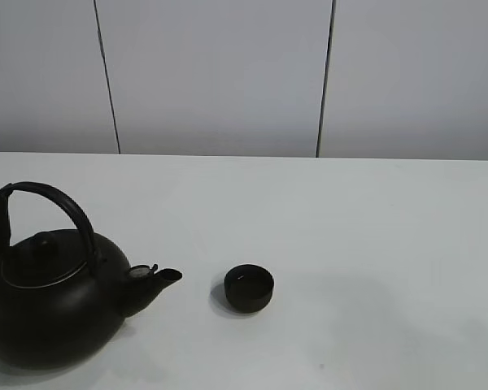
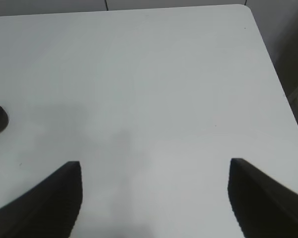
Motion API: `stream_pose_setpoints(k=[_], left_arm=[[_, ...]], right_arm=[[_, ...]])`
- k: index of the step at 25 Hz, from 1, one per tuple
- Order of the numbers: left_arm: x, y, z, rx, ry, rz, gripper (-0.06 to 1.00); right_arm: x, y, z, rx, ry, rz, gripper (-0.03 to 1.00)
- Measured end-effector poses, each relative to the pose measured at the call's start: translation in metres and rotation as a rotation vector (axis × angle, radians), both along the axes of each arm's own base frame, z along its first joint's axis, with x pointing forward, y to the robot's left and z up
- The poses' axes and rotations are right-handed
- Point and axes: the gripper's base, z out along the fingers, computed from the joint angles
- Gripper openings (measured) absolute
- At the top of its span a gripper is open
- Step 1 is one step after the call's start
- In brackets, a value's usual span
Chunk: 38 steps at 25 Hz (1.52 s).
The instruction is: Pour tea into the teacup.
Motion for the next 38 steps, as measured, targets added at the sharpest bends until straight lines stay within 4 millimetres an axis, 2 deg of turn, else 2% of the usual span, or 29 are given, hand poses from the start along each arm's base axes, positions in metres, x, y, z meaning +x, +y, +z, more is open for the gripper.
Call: stream_pose_setpoints(k=[10, 14, 18, 23, 29, 32, 35, 38], left_arm=[[0.041, -0.007, 0.007, -0.001, 0.153, -0.030, 0.37], [0.056, -0.008, 0.030, 0.018, 0.176, -0.033, 0.37], [0.063, -0.010, 0.054, -0.007, 0.204, -0.031, 0.37], [0.060, -0.009, 0.074, -0.039, 0.276, -0.011, 0.37], [0.056, -0.004, 0.111, -0.037, 0.269, 0.037, 0.37], [0.053, 0.001, 0.130, -0.045, 0.329, 0.103, 0.37], [0.045, 0.005, 0.147, -0.020, 0.401, 0.140, 0.37], [0.034, 0.012, 0.166, 0.005, 0.386, 0.152, 0.37]], right_arm=[[0.000, 0.000, 0.000, 0.000, 0.000, 0.000, 0.56], [0.000, 0.000, 0.000, 0.000, 0.001, 0.000, 0.56], [0.000, 0.000, 0.000, 0.000, 0.000, 0.000, 0.56], [0.000, 0.000, 0.000, 0.000, 0.000, 0.000, 0.56], [0.000, 0.000, 0.000, 0.000, 0.000, 0.000, 0.56], [0.000, 0.000, 0.000, 0.000, 0.000, 0.000, 0.56], [0.000, 0.000, 0.000, 0.000, 0.000, 0.000, 0.56], [0.000, 0.000, 0.000, 0.000, 0.000, 0.000, 0.56]])
